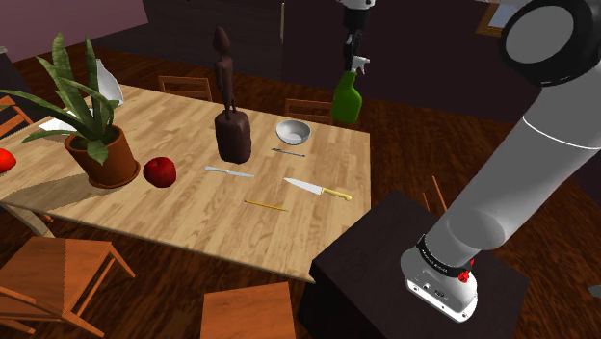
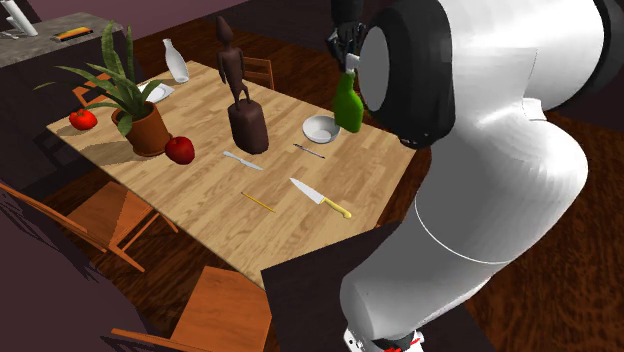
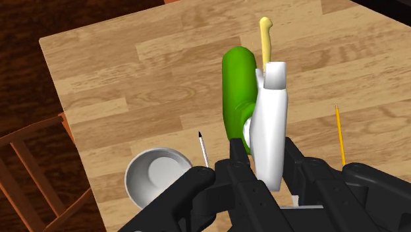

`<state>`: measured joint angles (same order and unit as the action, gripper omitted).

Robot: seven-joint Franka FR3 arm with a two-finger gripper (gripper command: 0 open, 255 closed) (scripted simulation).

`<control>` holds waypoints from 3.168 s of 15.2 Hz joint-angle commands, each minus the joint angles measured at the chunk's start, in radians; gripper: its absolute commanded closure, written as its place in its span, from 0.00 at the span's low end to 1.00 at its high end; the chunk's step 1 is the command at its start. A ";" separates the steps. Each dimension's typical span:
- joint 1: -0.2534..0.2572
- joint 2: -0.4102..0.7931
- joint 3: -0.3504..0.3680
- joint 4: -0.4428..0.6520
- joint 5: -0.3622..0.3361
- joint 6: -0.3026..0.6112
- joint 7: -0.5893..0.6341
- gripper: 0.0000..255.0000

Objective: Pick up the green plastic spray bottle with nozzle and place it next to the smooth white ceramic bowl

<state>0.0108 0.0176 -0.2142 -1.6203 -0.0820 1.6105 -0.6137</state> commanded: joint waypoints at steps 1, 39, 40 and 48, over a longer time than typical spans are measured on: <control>-0.020 0.069 -0.019 0.096 0.015 -0.025 -0.043 1.00; -0.114 0.336 -0.059 0.046 0.086 0.293 -0.165 1.00; -0.114 0.339 -0.058 0.036 0.087 0.305 -0.165 1.00; -0.115 0.367 -0.055 -0.032 0.094 0.401 -0.163 1.00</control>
<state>-0.1048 0.3820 -0.2693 -1.6440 0.0111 1.9999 -0.7772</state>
